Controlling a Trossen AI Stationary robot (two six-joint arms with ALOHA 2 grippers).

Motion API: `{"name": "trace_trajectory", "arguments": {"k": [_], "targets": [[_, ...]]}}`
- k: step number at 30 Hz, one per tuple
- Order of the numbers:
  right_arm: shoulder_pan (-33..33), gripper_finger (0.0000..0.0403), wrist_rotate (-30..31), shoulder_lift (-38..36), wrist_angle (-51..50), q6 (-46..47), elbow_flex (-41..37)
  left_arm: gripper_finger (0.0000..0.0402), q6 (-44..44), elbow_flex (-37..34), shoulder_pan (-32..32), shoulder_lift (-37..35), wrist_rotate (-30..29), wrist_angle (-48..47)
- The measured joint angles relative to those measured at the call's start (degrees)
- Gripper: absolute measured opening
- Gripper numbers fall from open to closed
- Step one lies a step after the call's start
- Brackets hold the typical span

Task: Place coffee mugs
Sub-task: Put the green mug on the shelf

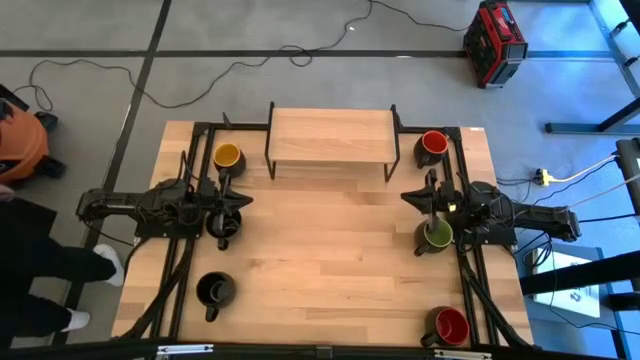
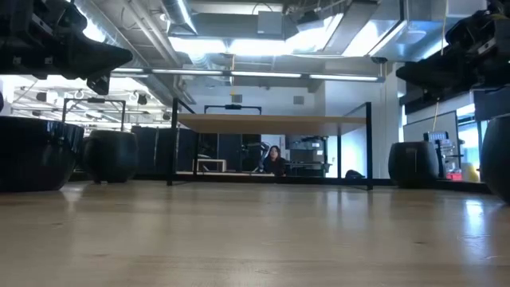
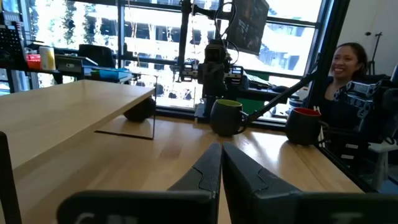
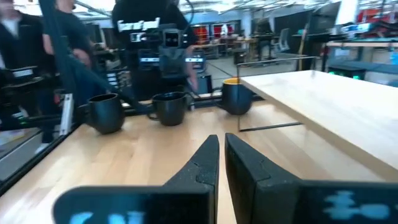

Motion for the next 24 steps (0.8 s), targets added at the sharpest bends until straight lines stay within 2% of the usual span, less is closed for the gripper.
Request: {"name": "trace_trajectory", "arguments": {"k": [9, 13, 20, 24], "targets": [[0.0, 0.0019, 0.28, 0.0, -0.02, 0.04, 0.0, 0.0007, 0.0, 0.0, 0.01, 0.02, -0.1, 0.04], [0.0, 0.0019, 0.25, 0.0, 2.04, 1.35, 0.0, 0.0007, 0.0, 0.0, -0.03, 0.02, -3.89, 0.77], [0.0, 0.0019, 4.59, 0.0, 9.64, 28.53, 0.0, 0.0007, -6.44, 0.0, -0.03, 0.0, -7.76, 12.39], [0.0, 0.0019, 5.19, 0.02, 11.02, 36.29, 0.0, 0.0007, -12.15, 0.0, 0.01, 0.02, -11.94, 19.34]]}}
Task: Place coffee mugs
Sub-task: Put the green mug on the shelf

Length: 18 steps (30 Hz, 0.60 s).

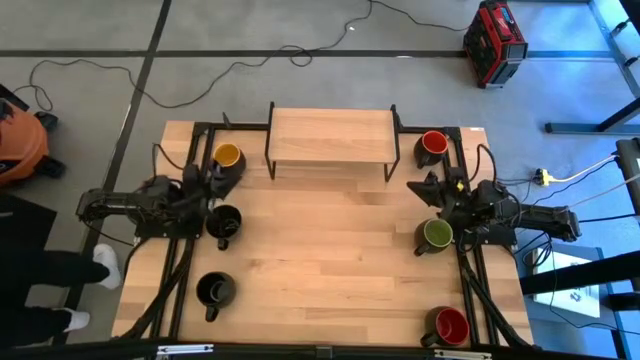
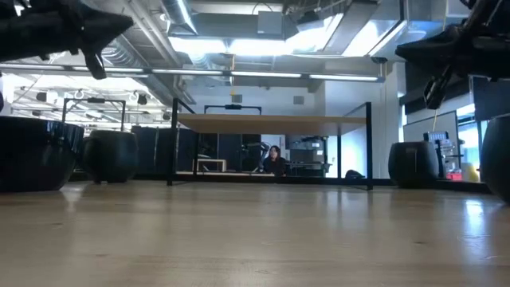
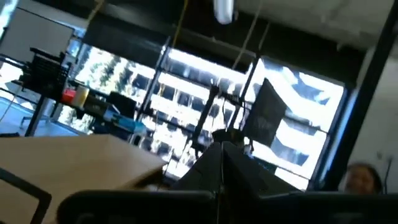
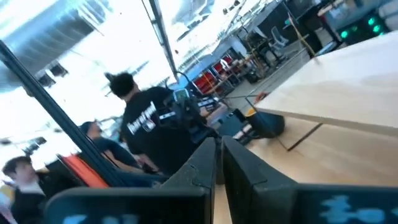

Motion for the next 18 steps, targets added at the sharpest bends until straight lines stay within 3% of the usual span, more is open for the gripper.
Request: {"name": "trace_trajectory", "arguments": {"k": [3, 6, 10, 18], "targets": [[0.0, 0.0019, 1.38, 0.0, -0.26, 1.23, 0.0, 0.0007, -2.27, 0.0, -0.04, 0.0, -3.74, 1.9], [0.0, 0.0019, 6.75, -0.02, 1.18, 1.89, 0.0, 0.0007, -6.17, 0.0, 0.0, 0.0, -8.94, 1.7], [-0.03, 0.0019, 11.3, -0.01, 2.77, -0.45, 0.59, 0.0007, -6.05, 0.02, 0.0, 0.0, -9.95, 1.66], [0.0, 0.0019, 9.5, 7.33, -15.45, -3.89, 14.96, 0.0007, -6.05, 0.02, 0.0, 0.33, -10.66, 0.88]]}}
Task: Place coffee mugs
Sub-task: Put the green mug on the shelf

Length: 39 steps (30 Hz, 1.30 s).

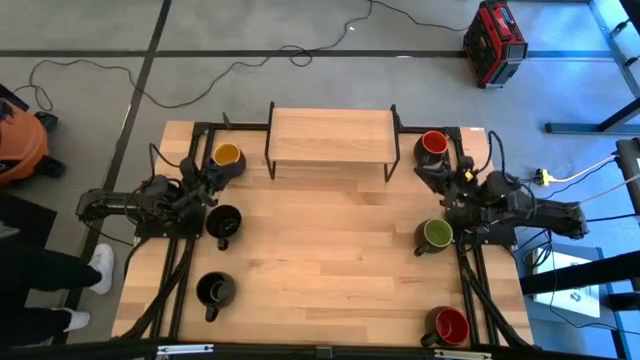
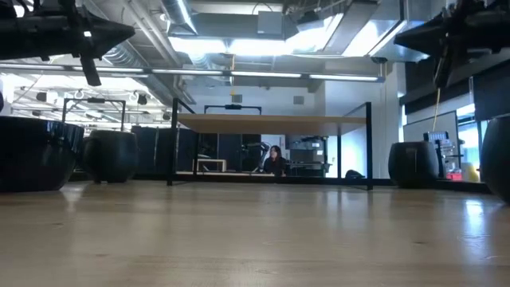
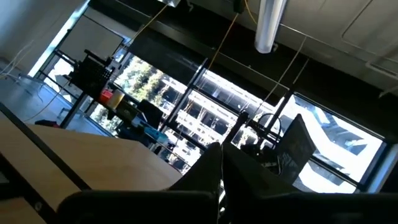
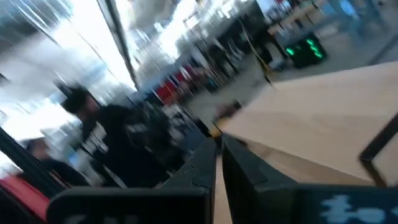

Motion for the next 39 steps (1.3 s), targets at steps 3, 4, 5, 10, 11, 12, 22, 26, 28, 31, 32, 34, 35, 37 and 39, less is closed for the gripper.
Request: {"name": "trace_trajectory", "arguments": {"k": [3, 4, 5, 10, 11, 12, 22, 26, 28, 31, 32, 34, 35, 37, 39], "targets": [[0.0, 0.0019, -0.1, 4.78, -10.03, -2.8, 7.02, 0.0007, -0.21, 0.0, 0.0, 0.0, -0.6, -0.61], [0.0, 0.0019, -0.25, 6.3, -12.8, -3.71, 9.31, 0.0007, -0.14, 0.0, 0.0, 0.0, -0.97, -0.69], [0.0, 0.0019, -0.36, 7.97, -15.45, -4.19, 11.58, 0.0007, 0.02, 0.0, 0.0, 0.0, -1.39, -0.75], [0.0, 0.0019, -3.08, 15.88, -27.25, -5.68, 21.28, 0.0007, 0.18, 0.0, 0.0, 0.0, -2.9, -1.37], [0.0, 0.0019, -3.71, 17.4, -29.0, -5.76, 22.86, 0.0007, 0.17, 0.0, 0.0, 0.01, -2.91, -1.74], [0.0, 0.0019, -4.58, 19.01, -30.85, -5.86, 24.45, 0.0007, 0.16, 0.0, 0.0, 0.02, -2.91, -1.96], [0.03, 0.0019, -18.33, 35.37, -46.91, -5.78, 36.43, 0.0007, -0.19, 0.0, 0.0, 0.02, -2.95, -3.22], [0.04, 0.0019, -22.36, 40.2, -51.85, -5.72, 38.33, 0.0007, -0.21, 0.0, 0.0, 0.02, -2.97, -4.16], [0.59, 0.0019, -23.94, 41.88, -53.57, -5.2, 38.7, 0.0007, -0.21, 0.0, 0.0, 0.02, -2.99, -4.47], [3.49, 0.0019, -24.38, 43.98, -56.87, -2.18, 38.68, 0.0007, -0.21, 0.0, 0.0, 0.02, -3.04, -4.47], [4.62, 0.0019, -24.48, 44.62, -57.74, -0.75, 38.68, 0.0007, -0.21, 0.0, 0.0, 0.02, -3.04, -4.45], [7.22, 0.0019, -24.46, 45.89, -60.05, 3.05, 38.68, 0.0007, -0.21, 0.02, 0.0, 0.02, -3.54, -4.47], [8.56, 0.0019, -24.43, 46.5, -60.63, 5.28, 38.68, 0.0007, -0.21, 0.02, 0.0, 0.02, -3.72, -4.45], [11.11, 0.0019, -24.07, 47.47, -62.36, 10.13, 38.68, 0.0007, -0.06, 0.02, 0.0, 0.02, -4.58, -4.46], [13.23, 0.0019, -24.06, 48.27, -64.27, 14.75, 38.68, 0.0007, 0.03, 0.02, 0.0, 0.02, -5.29, -4.47]]}}
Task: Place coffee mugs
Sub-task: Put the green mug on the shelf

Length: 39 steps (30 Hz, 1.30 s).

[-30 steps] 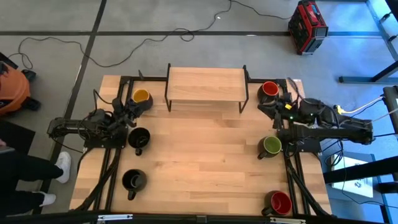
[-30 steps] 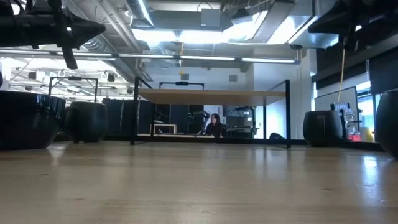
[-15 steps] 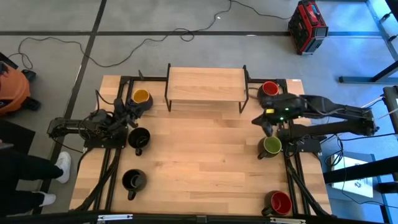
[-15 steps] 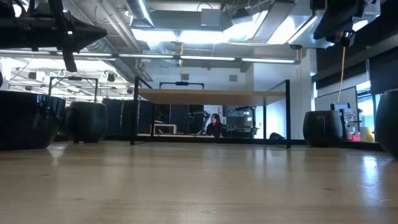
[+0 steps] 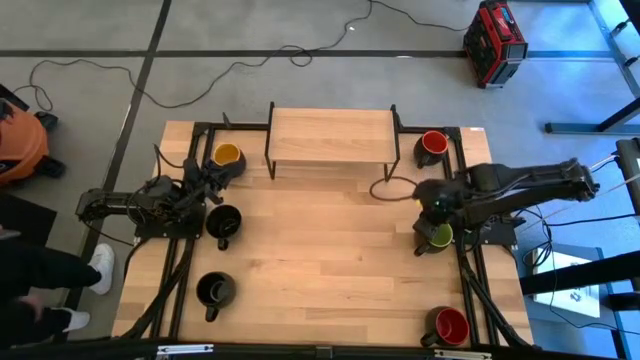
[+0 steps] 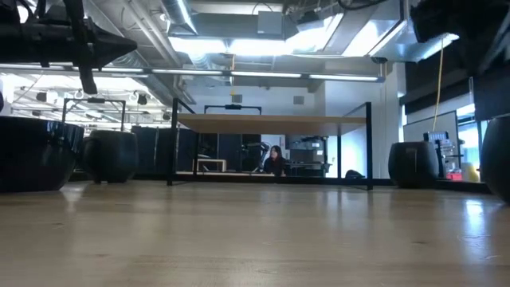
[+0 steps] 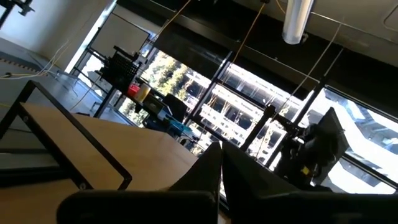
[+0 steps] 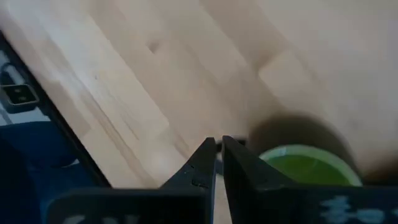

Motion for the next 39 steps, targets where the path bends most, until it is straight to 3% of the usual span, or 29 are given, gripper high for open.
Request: {"name": "trace_trajectory", "arguments": {"k": [7, 10, 20, 25, 39], "targets": [[6.1, 0.002, 0.31, 0.67, -4.11, 12.55, -0.13, 0.0007, 0.13, 0.0, 0.0, 0.02, -0.25, -0.37], [6.82, 0.0038, 0.78, 0.7, -5.63, 15.91, -0.15, 0.0007, 0.15, 0.0, -0.02, 0.02, -0.24, -0.37], [6.7, 0.0196, 3.91, 1.54, -6.37, 21.6, -1.98, 0.0007, 0.11, 0.02, 0.0, 0.02, 0.11, -1.51], [6.7, 0.0243, 2.08, 2.84, -5.54, 22.63, -4.45, 0.0007, 0.1, 0.04, -0.01, 0.01, 0.16, -1.49], [6.7, 0.0219, 0.13, 6.29, -3.42, 22.72, -7.37, 0.0007, -0.28, 0.04, -0.07, 0.02, 0.22, -2.84]]}}
